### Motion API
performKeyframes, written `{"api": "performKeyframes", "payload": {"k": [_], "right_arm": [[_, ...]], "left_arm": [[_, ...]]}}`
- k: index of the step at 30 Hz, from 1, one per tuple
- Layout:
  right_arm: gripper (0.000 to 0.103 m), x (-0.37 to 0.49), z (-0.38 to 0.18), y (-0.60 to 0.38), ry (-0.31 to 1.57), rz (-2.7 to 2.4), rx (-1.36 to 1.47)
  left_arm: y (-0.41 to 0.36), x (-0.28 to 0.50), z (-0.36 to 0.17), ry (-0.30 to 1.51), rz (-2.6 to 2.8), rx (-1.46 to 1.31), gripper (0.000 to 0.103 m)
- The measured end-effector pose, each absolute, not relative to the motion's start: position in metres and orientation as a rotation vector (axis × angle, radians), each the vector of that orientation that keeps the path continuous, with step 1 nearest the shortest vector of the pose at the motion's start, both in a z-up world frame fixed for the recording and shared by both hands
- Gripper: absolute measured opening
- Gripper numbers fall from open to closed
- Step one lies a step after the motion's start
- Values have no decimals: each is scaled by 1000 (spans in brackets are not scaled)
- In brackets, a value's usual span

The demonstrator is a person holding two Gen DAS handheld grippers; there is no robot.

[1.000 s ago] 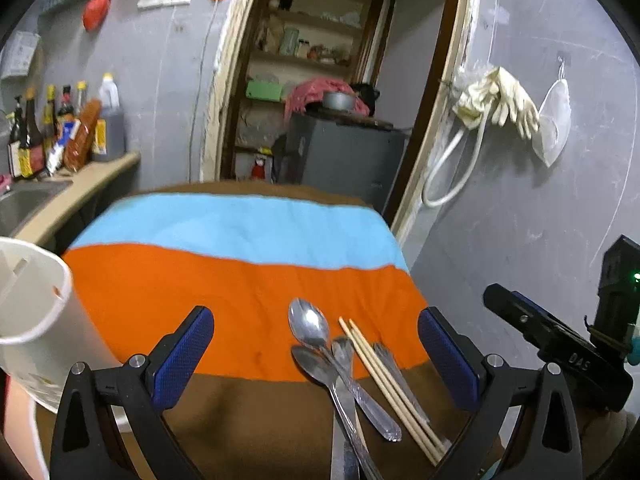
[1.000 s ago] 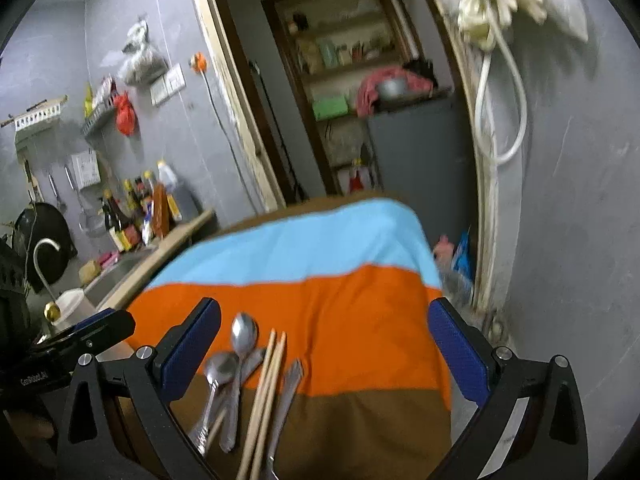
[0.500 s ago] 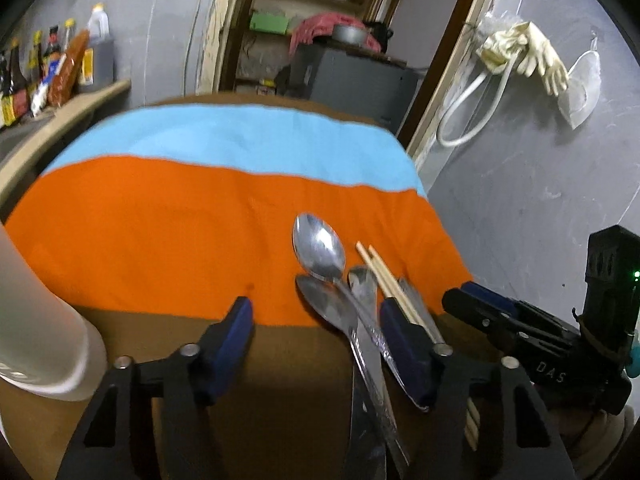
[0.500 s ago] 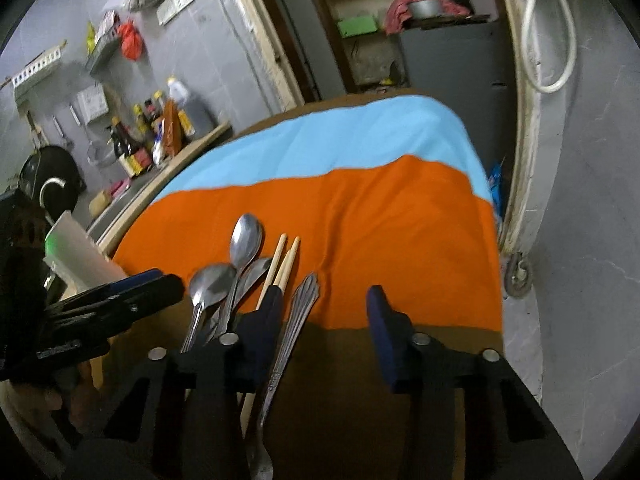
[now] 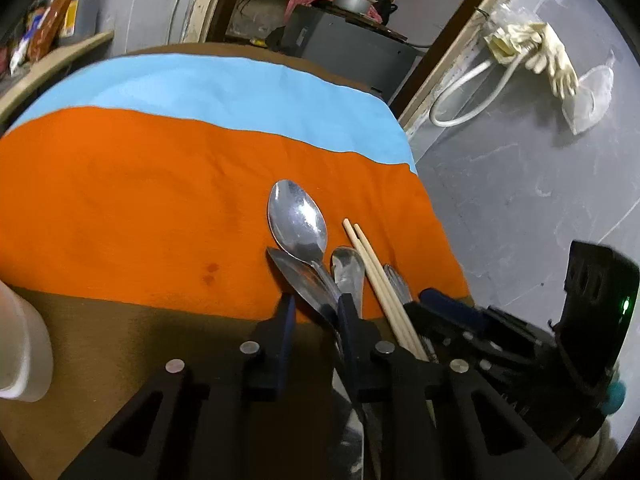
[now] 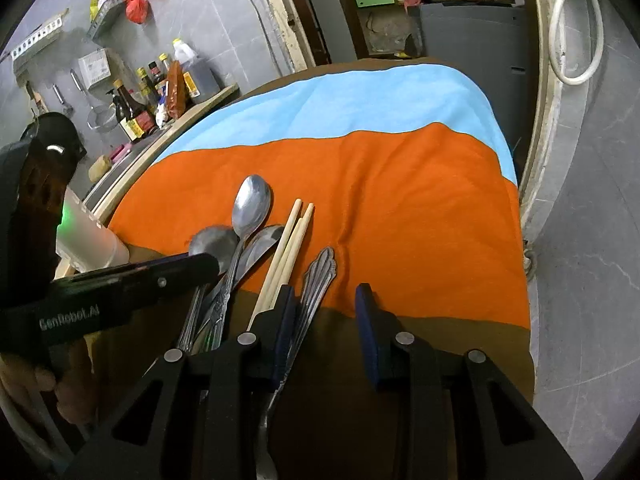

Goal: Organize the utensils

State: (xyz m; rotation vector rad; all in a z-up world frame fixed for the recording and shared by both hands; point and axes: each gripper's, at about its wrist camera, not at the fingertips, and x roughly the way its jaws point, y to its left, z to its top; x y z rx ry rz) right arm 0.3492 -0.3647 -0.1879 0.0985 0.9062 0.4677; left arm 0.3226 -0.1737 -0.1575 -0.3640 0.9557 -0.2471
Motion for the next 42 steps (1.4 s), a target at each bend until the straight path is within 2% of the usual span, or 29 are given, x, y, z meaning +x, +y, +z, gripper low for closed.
{"api": "performKeyframes", "payload": {"k": [3,7,9,15,21,32,42], "right_arm": [[27,351,-187,-362,912,469,84],[18,354,-185,-357,930,467,65],[17,356,-184,-356,943,457,68],[13,357,-184,-366,981,464,162],[12,349,-184,-360,983,471,116],[12,321,-169,-314,963,382,-302],[12,317,-163,-344,1037,468,-1]], "left_arm": [[-173,326,-159,976,-254,-401,15],[-171,329,-159,992,-255,-436,8],[-171,327,-158,991,-253,-432,7],[-159,318,-154,995,-230,-439,7],[-142,306,-153,995,-196,-449,7],[-136,299,-153,992,-178,-459,7],[-134,295,-154,997,-181,-464,7]]}}
